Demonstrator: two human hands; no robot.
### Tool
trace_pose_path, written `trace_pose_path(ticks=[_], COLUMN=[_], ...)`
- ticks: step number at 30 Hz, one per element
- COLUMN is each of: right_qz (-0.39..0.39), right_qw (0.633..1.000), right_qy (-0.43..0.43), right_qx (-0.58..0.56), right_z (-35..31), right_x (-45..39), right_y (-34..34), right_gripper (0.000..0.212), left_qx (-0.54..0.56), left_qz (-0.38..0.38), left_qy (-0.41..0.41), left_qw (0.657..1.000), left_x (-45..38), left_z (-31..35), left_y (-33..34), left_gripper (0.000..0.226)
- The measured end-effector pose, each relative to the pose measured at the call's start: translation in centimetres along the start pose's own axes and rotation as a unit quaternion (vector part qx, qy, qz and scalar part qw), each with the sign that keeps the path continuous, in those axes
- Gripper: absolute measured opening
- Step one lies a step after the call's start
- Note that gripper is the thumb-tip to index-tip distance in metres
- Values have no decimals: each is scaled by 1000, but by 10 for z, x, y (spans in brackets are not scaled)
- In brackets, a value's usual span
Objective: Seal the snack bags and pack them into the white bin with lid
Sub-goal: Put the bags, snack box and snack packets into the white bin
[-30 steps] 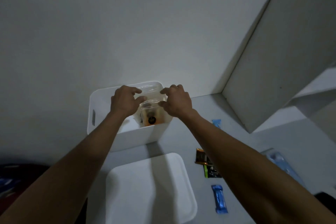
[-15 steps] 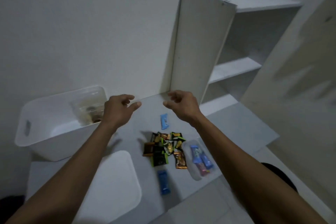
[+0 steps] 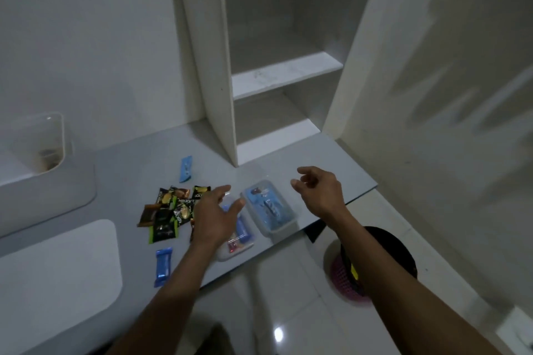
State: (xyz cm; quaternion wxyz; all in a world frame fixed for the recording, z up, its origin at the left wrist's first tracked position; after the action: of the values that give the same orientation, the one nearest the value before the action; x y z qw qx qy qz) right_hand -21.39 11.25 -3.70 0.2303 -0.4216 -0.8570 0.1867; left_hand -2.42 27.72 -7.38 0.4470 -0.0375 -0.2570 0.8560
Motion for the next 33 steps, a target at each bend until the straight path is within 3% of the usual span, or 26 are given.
trace_pose_path(ticks=[3, 7, 11, 21, 27, 33], right_qz=[-11, -39, -73, -199, -179, -168], right_qw=[1000, 999, 997, 979, 983, 971], right_qy=[14, 16, 30, 39, 44, 106], right_qx=[3, 12, 21, 23, 8, -131], right_z=[31, 64, 93, 124, 144, 153], right_x=[-14, -37, -59, -106, -112, -120], right_y=[7, 30, 49, 76, 78, 67], right_gripper=[42, 49, 58, 55, 44, 35], left_qx=[-35, -107, -176, -282, -278, -240], left_qz=[16, 48, 90, 67, 43, 52], left_qy=[-30, 10, 37, -140, -187, -204], left_qw=[999, 993, 980, 947, 941, 948], left_x=[1, -6, -25, -52, -58, -62], left_z=[-15, -27, -39, -64, -56, -43], left_y=[39, 79, 110, 157, 169, 177], left_gripper=[55, 68, 47, 69, 73, 75])
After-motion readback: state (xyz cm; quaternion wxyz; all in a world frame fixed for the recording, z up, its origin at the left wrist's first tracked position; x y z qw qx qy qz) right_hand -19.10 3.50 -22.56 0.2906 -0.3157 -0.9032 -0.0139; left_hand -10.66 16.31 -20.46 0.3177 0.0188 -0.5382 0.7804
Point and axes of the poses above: each hand's wrist, its own x-axis away from the middle knuckle, its own y-axis out of the palm, z = x × y, the point moved 5 cm from there along -x, towards the middle knuckle, and after that the axes turned 12 degrees about -z, right-handed, at the moved point
